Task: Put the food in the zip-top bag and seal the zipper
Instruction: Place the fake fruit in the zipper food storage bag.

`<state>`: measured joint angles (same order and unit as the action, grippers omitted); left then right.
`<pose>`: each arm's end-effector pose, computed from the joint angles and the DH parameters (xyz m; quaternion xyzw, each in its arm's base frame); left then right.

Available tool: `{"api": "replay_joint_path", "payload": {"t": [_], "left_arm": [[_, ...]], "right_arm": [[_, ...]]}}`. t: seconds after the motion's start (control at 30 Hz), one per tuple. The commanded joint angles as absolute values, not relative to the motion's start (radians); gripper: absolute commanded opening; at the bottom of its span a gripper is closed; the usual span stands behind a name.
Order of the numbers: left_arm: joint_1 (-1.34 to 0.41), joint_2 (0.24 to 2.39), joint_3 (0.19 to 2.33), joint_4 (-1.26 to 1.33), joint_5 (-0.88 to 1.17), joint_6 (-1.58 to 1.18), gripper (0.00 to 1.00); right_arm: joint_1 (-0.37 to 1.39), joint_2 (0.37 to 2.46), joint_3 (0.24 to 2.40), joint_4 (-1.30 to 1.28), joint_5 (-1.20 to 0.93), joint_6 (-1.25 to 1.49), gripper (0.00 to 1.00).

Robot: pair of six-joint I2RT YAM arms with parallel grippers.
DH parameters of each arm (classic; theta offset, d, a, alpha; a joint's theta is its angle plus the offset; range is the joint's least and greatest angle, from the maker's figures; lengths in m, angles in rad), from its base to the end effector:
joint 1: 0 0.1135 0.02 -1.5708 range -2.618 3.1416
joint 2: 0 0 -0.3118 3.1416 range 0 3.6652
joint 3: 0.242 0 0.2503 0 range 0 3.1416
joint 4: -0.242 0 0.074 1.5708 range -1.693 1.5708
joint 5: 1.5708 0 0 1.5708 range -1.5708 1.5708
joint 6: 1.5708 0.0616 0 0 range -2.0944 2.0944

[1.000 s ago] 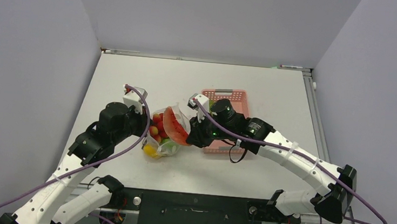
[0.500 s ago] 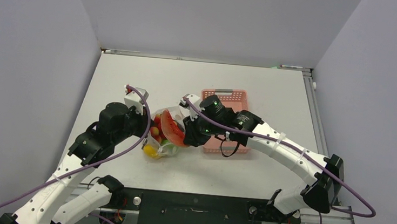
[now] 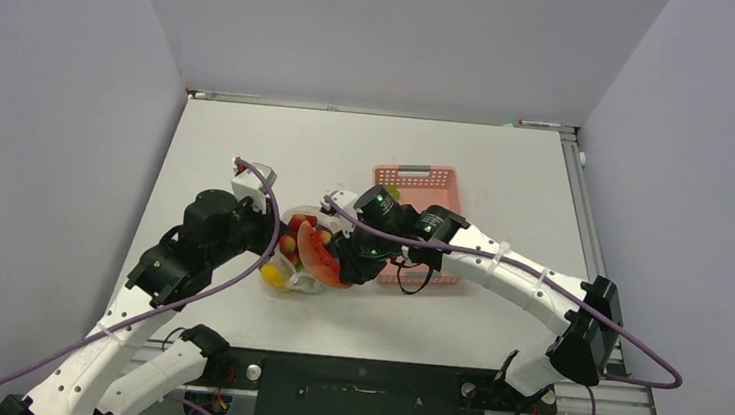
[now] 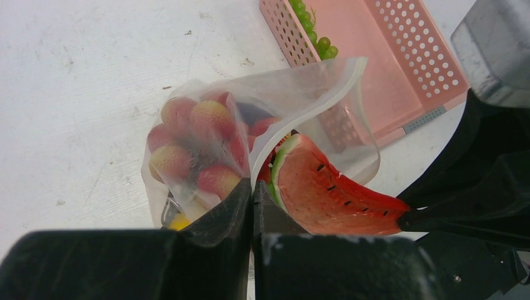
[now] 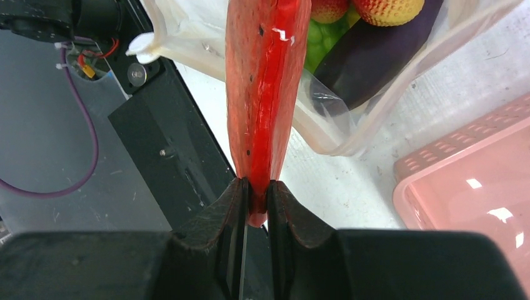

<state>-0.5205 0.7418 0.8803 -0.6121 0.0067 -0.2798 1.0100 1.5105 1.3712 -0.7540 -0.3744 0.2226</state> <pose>0.1240 -0.0716 0.3553 0.1042 0.8469 -0.2058 0.4792 0.1578 0.2936 0.3481 -0.4126 0.8321 0.3320 0.1650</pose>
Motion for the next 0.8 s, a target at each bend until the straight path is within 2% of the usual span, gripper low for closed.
{"api": "replay_joint_path", "payload": {"t": [0.0, 0.33, 0.77], "left_arm": [[-0.517, 0.742, 0.89, -0.547, 0.01, -0.276, 0.0], [-0.517, 0.752, 0.891, -0.547, 0.022, -0.274, 0.0], [-0.517, 0.762, 0.891, -0.545, 0.06, -0.27, 0.0]], "right_arm": [[1.031, 1.525, 1.417, -0.784, -0.361, 0.194, 0.05], [1.042, 1.547, 1.434, -0.771, -0.336, 0.247, 0.05], [1.006, 1.583, 1.391, -0.57, -0.33, 0.481, 0.05]]}}
